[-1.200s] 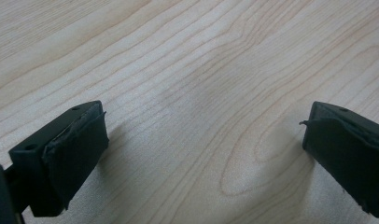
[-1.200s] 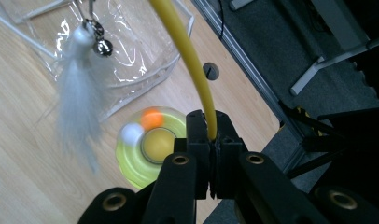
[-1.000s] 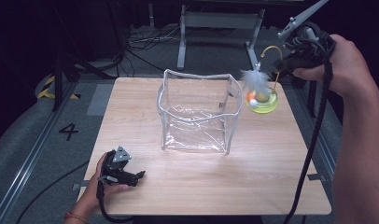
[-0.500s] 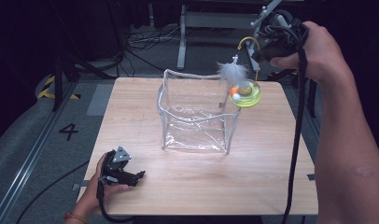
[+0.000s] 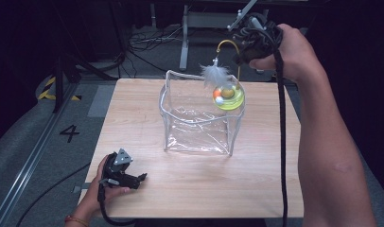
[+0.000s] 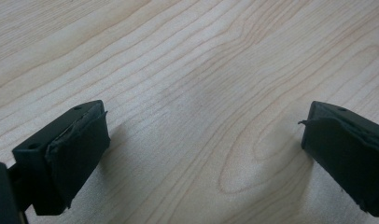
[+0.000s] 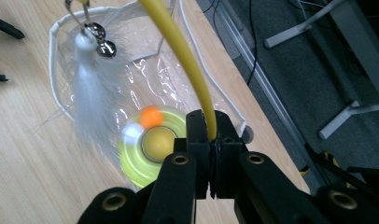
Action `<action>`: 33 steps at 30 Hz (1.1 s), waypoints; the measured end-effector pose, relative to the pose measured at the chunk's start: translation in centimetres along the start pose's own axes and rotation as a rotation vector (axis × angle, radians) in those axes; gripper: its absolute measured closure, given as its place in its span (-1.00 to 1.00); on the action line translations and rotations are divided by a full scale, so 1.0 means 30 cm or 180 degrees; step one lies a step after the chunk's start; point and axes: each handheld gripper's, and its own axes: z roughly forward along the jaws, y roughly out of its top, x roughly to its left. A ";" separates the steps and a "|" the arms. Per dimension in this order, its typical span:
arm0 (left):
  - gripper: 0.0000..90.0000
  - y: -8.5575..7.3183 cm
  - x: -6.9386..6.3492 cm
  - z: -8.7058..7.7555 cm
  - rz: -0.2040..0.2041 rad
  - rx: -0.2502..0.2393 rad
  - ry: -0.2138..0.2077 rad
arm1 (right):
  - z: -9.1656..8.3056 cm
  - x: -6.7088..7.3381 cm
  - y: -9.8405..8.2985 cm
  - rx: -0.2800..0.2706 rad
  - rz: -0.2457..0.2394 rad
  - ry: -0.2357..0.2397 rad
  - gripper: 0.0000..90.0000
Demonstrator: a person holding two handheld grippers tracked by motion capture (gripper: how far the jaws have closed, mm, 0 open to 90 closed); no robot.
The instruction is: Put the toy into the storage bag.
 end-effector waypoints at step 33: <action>-0.97 0.000 -0.001 0.000 -0.0021 0.0006 -0.0011 | 0.351 0.087 -0.126 0.0315 -0.0179 0.0494 0.97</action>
